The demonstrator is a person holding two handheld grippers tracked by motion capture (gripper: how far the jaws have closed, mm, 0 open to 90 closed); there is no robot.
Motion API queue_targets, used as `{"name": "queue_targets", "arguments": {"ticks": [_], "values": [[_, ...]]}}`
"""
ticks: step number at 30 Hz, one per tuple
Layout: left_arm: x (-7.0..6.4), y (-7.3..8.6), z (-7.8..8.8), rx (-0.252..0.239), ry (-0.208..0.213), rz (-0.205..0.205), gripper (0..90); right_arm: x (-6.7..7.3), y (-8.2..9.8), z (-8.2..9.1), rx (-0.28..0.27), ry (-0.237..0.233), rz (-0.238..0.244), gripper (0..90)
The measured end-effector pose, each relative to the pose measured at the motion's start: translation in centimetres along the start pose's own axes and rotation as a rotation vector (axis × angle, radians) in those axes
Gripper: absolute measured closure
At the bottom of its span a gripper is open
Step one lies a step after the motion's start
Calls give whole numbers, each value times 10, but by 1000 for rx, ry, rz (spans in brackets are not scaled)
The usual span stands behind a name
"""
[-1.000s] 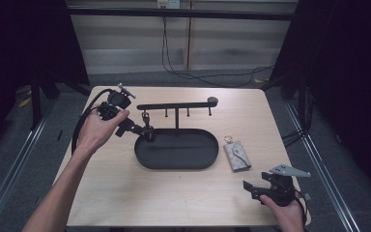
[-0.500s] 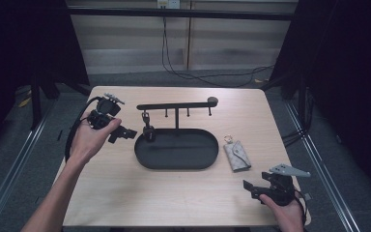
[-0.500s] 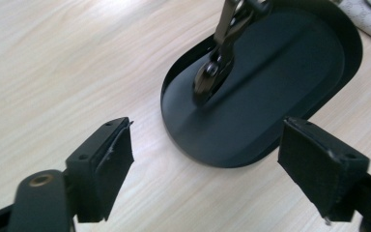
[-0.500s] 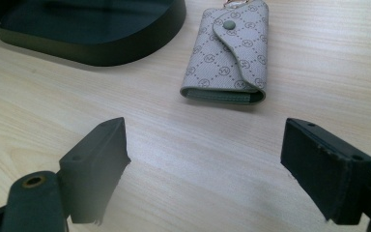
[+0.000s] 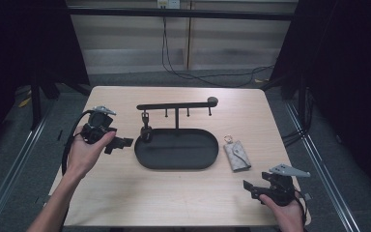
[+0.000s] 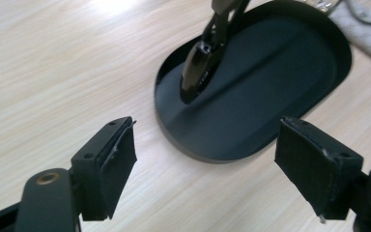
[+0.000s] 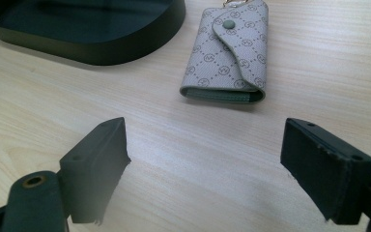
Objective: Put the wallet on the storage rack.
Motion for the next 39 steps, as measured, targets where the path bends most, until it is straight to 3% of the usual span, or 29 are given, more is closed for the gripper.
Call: {"name": "queue_targets", "arguments": {"ticks": [2,4,10,14,21,26,29,32,39], "values": [[0,6,0,-14,-22,1,223,0,0,0,-1,1,0,164],[0,14,1,-17,12,2,223,0,0,0,0,0,-1,164],[-6,41,1,-17,43,-11,224,0,0,0,0,-1,-1,164],[-9,55,1,-4,21,-31,225,0,0,0,2,-3,-2,167],[-8,80,11,-6,54,-4,255,-1,0,0,4,1,-9,169],[-8,90,19,-45,29,7,254,-2,0,-1,2,6,-16,169],[-12,97,20,-78,-7,19,253,-3,0,-2,8,1,-20,179],[-19,101,18,-100,-3,4,253,-2,0,-4,20,-3,-13,180],[-25,118,13,-71,0,-2,253,-2,-2,-2,14,-12,-19,185]]}}
Point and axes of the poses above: each handheld gripper's, and its own axes: z roughly backward along the jaws, y roughly out of its underside, x roughly to its left, the point moved 4 cm from there along -z, roughly forward along the jaws, and after that the axes turned 12 degrees about -x, right-handed, at the moved point
